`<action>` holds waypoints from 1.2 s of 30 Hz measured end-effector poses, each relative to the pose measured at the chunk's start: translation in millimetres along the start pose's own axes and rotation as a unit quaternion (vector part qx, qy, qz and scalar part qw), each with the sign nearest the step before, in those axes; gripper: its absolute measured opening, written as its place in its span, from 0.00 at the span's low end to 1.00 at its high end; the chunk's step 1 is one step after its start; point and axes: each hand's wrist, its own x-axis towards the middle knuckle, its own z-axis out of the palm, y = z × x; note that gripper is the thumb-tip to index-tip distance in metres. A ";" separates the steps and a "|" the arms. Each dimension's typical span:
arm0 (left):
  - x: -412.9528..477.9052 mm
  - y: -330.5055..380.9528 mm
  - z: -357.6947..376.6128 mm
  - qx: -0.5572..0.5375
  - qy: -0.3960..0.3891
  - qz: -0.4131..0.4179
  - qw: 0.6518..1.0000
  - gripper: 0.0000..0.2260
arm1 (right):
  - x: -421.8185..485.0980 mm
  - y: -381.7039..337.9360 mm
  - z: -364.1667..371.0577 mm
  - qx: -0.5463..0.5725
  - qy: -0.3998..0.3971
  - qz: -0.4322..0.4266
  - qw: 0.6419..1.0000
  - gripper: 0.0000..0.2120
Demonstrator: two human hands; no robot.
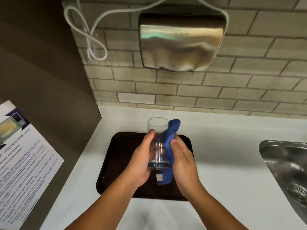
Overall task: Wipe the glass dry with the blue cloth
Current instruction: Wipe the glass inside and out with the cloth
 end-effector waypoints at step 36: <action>7.3 4.5 1.9 0.005 0.082 0.012 0.997 0.24 | 22.4 16.7 -3.4 -0.025 0.008 0.042 0.999 0.17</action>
